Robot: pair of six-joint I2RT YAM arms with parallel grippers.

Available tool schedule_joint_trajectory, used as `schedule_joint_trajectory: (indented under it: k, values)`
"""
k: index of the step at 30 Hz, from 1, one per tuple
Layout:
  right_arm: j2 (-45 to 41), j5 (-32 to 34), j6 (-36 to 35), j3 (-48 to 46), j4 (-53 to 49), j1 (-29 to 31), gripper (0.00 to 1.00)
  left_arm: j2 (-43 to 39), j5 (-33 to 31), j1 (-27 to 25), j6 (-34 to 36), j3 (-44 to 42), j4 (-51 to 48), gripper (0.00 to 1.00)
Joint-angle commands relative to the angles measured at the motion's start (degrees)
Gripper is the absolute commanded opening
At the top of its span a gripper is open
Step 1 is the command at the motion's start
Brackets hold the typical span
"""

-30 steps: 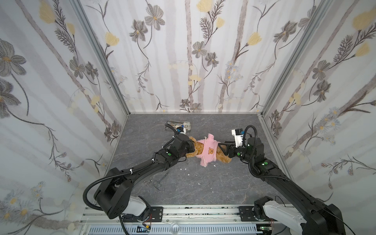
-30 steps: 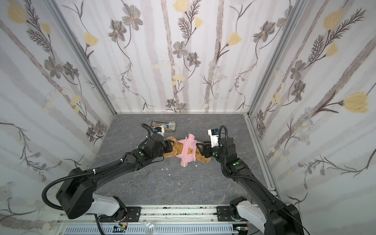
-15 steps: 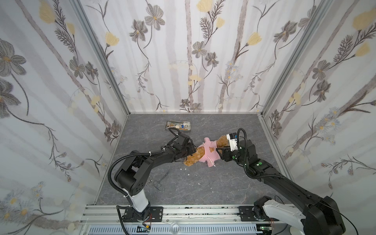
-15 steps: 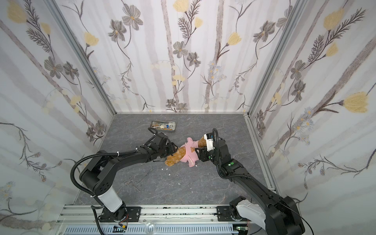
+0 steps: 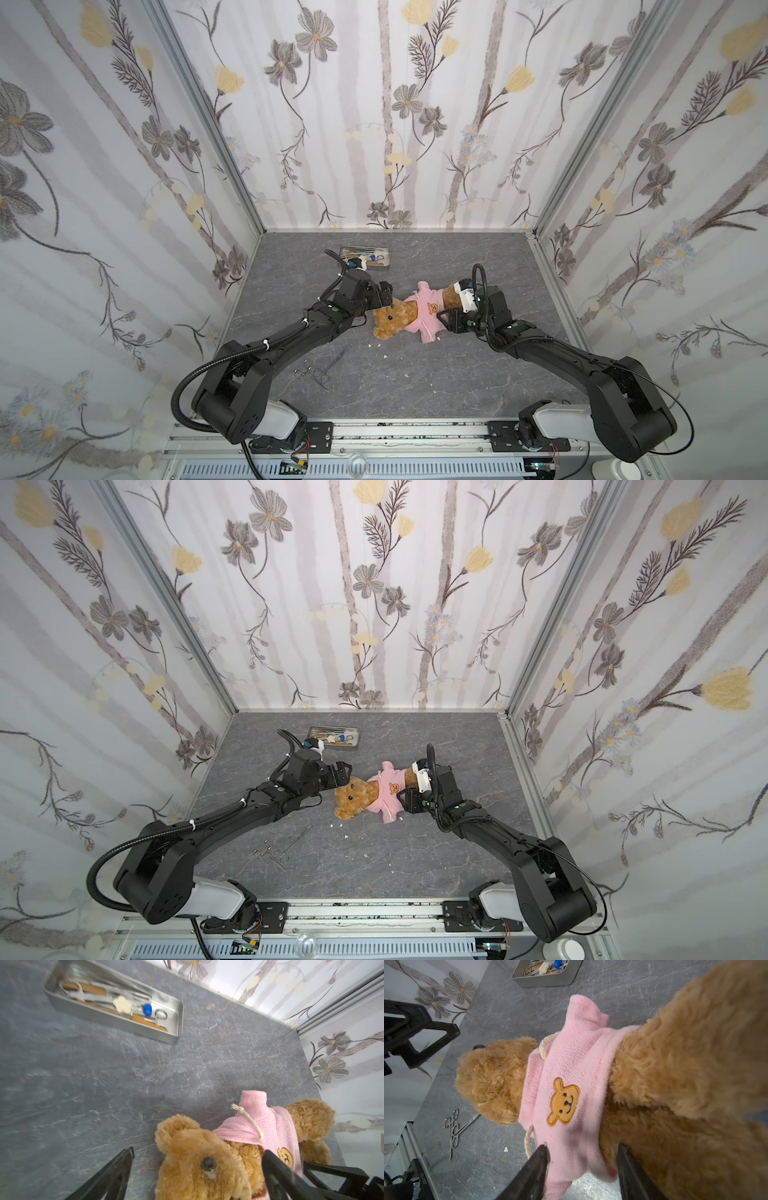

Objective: Dress the teddy bear
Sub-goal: 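Release the bear's head and move the left gripper toward its legs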

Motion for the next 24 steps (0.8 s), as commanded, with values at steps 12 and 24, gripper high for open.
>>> schedule_joint_trajectory:
  k: [12, 24]
  values:
    - [-6.1, -5.23, -0.78, 0.08, -0.22, -8.66, 0.58, 0.97, -5.11, -24.74, 59.51, -8.44, 14.66, 0.93]
    - [-10.81, -3.52, -0.75, -2.7, -1.5, -10.49, 0.59, 17.63, -8.15, -27.86, 70.89, -1.08, 19.62, 0.96]
